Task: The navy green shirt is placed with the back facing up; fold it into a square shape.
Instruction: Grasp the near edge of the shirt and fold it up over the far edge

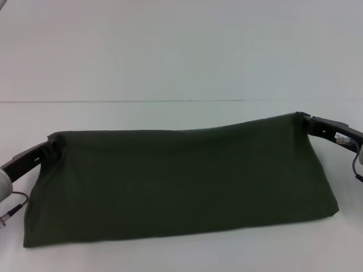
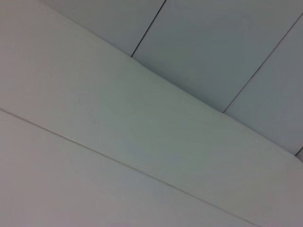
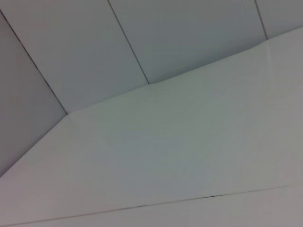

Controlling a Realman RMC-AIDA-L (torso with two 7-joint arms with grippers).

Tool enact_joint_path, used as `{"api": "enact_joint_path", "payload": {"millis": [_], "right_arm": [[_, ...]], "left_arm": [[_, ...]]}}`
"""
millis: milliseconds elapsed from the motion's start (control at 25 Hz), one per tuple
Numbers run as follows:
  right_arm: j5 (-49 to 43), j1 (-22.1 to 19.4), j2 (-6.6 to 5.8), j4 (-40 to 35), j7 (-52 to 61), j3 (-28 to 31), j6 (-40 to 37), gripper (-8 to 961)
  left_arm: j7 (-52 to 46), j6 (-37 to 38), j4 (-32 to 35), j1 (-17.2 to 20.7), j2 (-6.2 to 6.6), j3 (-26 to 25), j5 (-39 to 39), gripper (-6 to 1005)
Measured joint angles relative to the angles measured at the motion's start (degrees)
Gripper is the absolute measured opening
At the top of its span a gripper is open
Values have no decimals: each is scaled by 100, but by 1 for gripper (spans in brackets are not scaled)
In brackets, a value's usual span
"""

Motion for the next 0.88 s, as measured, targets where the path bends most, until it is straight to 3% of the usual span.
{"api": "enact_joint_path", "payload": {"millis": [160,480,680,880], "right_arm": [[66,-62,-16,5,0,-1,-4,32],[80,-121,-20,-1,1,11,-30,329],[164,-155,-20,-1,0,-6,-104,541],[219,-319,-61,-52,36,52,-531,775]], "left_arm": [[312,-135,-114,47,-13,-29,-449,191],[1331,-294,-456,117,-29,-49,-1510,213],[1589,-300,-500,119,-28,-46,-1628,457],[1496,-229,-490,214,-16,-36,-1878,562]]}}
